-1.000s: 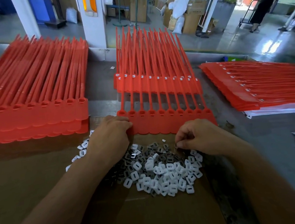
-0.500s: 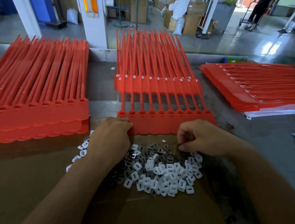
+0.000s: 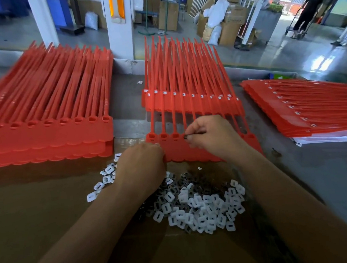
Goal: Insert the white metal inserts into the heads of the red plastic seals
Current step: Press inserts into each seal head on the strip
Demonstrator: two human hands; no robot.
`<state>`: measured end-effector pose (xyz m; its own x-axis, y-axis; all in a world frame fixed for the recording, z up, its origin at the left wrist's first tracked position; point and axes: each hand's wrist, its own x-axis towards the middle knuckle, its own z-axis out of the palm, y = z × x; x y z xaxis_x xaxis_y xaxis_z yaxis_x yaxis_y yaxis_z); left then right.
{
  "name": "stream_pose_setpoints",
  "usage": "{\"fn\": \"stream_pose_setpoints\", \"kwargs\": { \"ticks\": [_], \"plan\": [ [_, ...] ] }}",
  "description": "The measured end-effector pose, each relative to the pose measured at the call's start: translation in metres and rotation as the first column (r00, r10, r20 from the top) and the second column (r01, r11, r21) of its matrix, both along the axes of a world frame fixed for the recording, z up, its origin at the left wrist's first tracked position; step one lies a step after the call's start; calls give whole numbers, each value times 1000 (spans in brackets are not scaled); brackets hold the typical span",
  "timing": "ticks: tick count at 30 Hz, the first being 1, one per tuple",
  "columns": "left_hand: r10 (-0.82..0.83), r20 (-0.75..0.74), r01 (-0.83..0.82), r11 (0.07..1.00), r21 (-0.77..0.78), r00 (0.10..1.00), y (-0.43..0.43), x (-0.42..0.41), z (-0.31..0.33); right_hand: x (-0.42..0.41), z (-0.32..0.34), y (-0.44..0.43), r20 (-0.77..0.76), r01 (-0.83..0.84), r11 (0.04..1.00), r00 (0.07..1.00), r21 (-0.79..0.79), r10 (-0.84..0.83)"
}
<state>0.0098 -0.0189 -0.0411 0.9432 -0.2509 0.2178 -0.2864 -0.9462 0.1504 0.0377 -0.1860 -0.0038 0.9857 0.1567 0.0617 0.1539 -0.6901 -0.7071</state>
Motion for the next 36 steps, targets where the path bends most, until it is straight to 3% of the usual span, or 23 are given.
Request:
{"fn": "stream_pose_setpoints", "kwargs": {
  "ticks": [5,16,25,31,36],
  "plan": [
    [1,13,-1,1000,-2,1000,0,-1,2,28,-5,40,36,-49,998,998,-38,50],
    [8,20,-9,1000,22,1000,-1,-3,4,50,-19,67,-142,-34,985,990,-167,10],
    [3,29,-3,1000,7,1000,0,-3,3,51,-20,73,-109,17,982,993,-189,-38],
    [14,42,-15,1000,16,999,0,-4,4,49,-21,72,-70,77,993,994,-93,-84],
    [26,48,-27,999,19,999,0,-5,5,53,-22,75,-70,62,984,995,-169,-75]
  ]
}}
